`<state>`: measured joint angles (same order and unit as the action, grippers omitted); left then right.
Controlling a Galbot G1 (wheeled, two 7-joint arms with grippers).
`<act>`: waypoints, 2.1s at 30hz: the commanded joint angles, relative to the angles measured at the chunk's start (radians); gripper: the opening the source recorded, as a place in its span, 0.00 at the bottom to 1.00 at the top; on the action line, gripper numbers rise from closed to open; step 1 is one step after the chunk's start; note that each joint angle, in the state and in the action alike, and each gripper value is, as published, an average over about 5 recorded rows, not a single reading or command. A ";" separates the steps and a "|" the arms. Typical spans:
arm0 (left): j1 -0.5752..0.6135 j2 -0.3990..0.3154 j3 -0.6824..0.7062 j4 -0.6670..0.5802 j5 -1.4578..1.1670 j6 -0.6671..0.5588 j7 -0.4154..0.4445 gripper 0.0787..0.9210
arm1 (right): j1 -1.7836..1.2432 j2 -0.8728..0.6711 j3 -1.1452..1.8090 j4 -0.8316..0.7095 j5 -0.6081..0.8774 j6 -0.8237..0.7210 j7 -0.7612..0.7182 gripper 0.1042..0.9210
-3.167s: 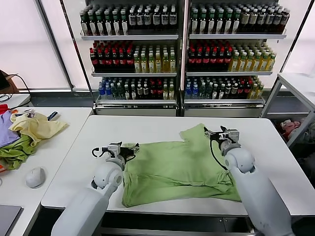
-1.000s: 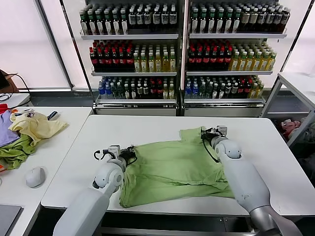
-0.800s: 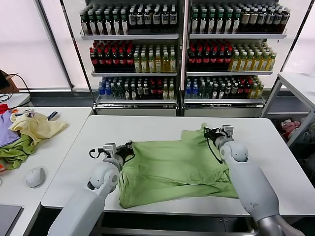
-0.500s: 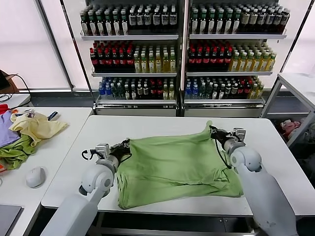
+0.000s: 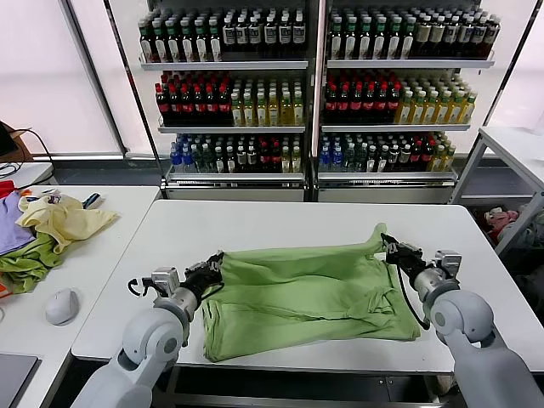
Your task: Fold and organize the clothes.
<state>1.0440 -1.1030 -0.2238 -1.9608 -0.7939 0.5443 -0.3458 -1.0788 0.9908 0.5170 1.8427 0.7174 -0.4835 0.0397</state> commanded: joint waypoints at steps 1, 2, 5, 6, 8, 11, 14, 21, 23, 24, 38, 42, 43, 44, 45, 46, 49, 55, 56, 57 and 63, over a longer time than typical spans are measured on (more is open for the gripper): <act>0.204 0.001 -0.032 -0.136 0.084 -0.008 0.028 0.04 | -0.131 -0.025 0.082 0.082 0.007 -0.001 0.006 0.01; 0.220 0.000 -0.034 -0.138 0.096 -0.009 0.032 0.04 | -0.133 -0.025 0.083 0.077 0.005 -0.002 0.009 0.01; 0.253 -0.003 -0.039 -0.134 0.133 -0.010 0.044 0.04 | -0.137 -0.019 0.079 0.062 -0.006 -0.003 0.017 0.01; 0.262 -0.005 -0.038 -0.132 0.149 -0.008 0.050 0.04 | -0.138 -0.016 0.075 0.058 -0.010 -0.003 0.020 0.01; 0.278 -0.007 -0.033 -0.126 0.186 -0.003 0.066 0.04 | -0.136 -0.009 0.063 0.048 -0.020 -0.004 0.025 0.01; 0.293 -0.009 -0.022 -0.114 0.249 0.011 0.093 0.04 | -0.127 0.002 0.043 0.038 -0.028 -0.011 0.033 0.01; 0.296 -0.012 -0.017 -0.096 0.301 0.027 0.107 0.04 | -0.121 0.014 0.027 0.038 -0.035 -0.030 0.039 0.01; 0.305 -0.035 -0.023 -0.085 0.382 0.023 0.104 0.14 | -0.145 0.024 0.022 0.080 -0.056 -0.053 0.037 0.11; 0.313 -0.053 -0.030 -0.095 0.397 0.009 0.089 0.21 | -0.160 0.025 0.027 0.106 -0.063 -0.050 0.035 0.18; 0.319 -0.066 -0.036 -0.102 0.402 -0.001 0.077 0.24 | -0.170 0.025 0.030 0.122 -0.070 -0.047 0.034 0.21; 0.337 -0.243 -0.074 -0.025 0.455 -0.099 -0.103 0.72 | -0.276 0.050 0.044 0.307 -0.146 -0.036 0.025 0.69; 0.342 -0.264 -0.047 -0.006 0.460 -0.082 -0.105 0.84 | -0.273 0.048 0.046 0.303 -0.148 -0.033 0.026 0.82; 0.343 -0.268 -0.042 -0.003 0.462 -0.078 -0.106 0.86 | -0.272 0.047 0.046 0.302 -0.148 -0.032 0.026 0.85; 0.344 -0.272 -0.037 0.000 0.464 -0.073 -0.107 0.87 | -0.271 0.047 0.046 0.302 -0.148 -0.032 0.026 0.86; 0.346 -0.275 -0.033 0.003 0.467 -0.069 -0.108 0.88 | -0.270 0.048 0.046 0.301 -0.148 -0.032 0.026 0.87; 0.348 -0.278 -0.030 0.006 0.469 -0.065 -0.109 0.88 | -0.269 0.048 0.046 0.300 -0.148 -0.031 0.026 0.87; 0.358 -0.284 -0.021 0.007 0.470 -0.057 -0.107 0.88 | -0.264 0.049 0.046 0.298 -0.147 -0.030 0.027 0.88; 0.361 -0.279 -0.021 0.009 0.459 -0.065 -0.095 0.78 | -0.252 0.050 0.047 0.290 -0.144 -0.028 0.029 0.88; 0.357 -0.277 -0.025 0.011 0.454 -0.066 -0.093 0.75 | -0.250 0.050 0.047 0.289 -0.144 -0.028 0.030 0.88; 0.353 -0.273 -0.030 0.013 0.448 -0.067 -0.092 0.72 | -0.248 0.050 0.047 0.288 -0.144 -0.027 0.030 0.88; 0.319 -0.235 -0.074 0.009 0.396 -0.070 -0.081 0.51 | -0.236 0.051 0.045 0.281 -0.141 -0.021 0.037 0.88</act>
<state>1.3843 -1.3532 -0.2656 -1.9635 -0.3529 0.4720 -0.4234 -1.3144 1.0408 0.5627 2.1154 0.5789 -0.5064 0.0753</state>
